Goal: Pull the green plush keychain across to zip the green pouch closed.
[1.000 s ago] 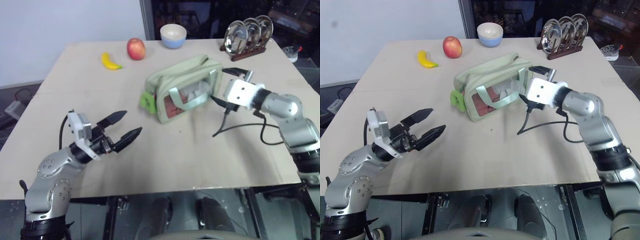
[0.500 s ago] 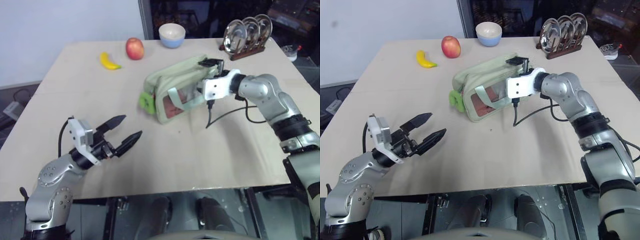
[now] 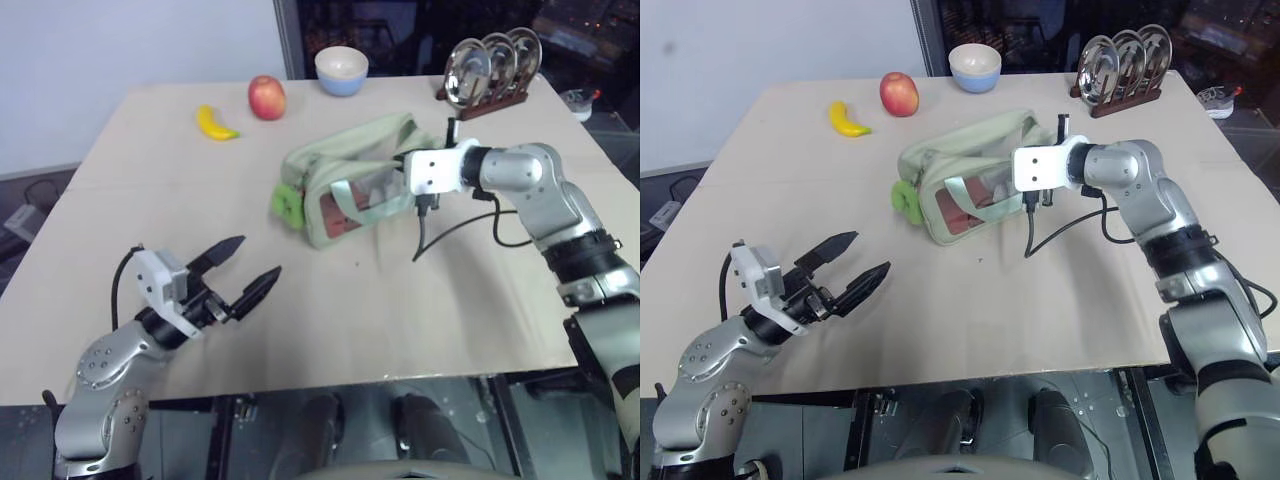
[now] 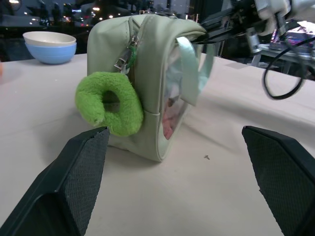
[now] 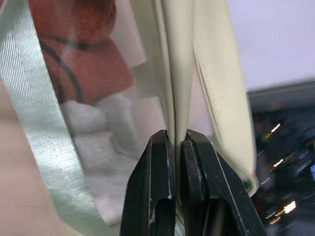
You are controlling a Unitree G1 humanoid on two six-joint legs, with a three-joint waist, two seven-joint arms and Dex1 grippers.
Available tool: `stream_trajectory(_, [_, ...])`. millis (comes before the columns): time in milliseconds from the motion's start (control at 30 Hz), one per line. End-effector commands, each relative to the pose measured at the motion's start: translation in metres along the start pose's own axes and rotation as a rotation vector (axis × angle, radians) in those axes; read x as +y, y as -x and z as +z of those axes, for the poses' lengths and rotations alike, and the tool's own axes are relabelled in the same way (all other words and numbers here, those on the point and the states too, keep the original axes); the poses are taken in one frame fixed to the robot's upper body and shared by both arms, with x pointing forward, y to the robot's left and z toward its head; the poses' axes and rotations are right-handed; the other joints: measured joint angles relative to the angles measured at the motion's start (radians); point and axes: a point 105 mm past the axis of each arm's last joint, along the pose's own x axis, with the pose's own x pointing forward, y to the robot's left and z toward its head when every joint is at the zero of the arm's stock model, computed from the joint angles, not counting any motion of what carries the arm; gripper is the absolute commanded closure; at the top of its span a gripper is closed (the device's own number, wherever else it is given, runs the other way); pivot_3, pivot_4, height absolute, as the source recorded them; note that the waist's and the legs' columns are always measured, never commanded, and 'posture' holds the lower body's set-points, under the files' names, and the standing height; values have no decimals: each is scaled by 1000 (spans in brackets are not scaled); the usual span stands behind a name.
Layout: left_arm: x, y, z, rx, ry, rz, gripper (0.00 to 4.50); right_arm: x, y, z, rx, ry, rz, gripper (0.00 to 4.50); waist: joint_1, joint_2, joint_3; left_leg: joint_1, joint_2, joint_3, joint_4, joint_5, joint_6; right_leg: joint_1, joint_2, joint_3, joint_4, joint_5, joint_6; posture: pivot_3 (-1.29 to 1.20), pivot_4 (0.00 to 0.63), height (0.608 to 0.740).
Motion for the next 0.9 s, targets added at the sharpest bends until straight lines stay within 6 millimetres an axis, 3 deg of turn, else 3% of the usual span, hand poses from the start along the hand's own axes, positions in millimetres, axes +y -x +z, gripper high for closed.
stream_trajectory(33, [3, -4, 2, -18, -25, 7, 0, -8, 17, 26, 26, -131, -15, 4435, 0, 0, 0, 0, 0, 0, 0, -1, 1, 0, 0, 0, 0, 0, 0, 0, 150, 740])
stream_trajectory(233, [14, -12, 2, -37, -2, 34, 0, 14, 24, 38, 137, -171, -24, 4435, 3, 0, 0, -2, 0, -1, 0, -1, 2, -2, -1, -1, 0, 0, 0, 0, 150, 740])
stream_trajectory(467, [31, -20, 4, -38, -4, 48, 0, -2, 42, 40, 184, -186, -103, 4435, 2, 0, 0, -2, -1, -1, 0, -1, 2, -2, -1, -1, 1, 0, 0, 0, 150, 740])
stream_trajectory(633, [48, -26, 1, 1, -38, 110, 0, 17, 43, 39, 188, -179, -51, 4435, 2, 0, 0, -2, -1, -1, 0, -1, 1, -2, -1, -2, 0, 0, 0, 0, 150, 740])
stream_trajectory(900, [52, -46, -14, 47, -23, 164, 0, 22, 42, 40, 181, -214, -54, 4435, 2, 0, 0, -2, -1, -1, 0, -1, 1, -2, -1, -1, 1, 0, 0, 0, 150, 740])
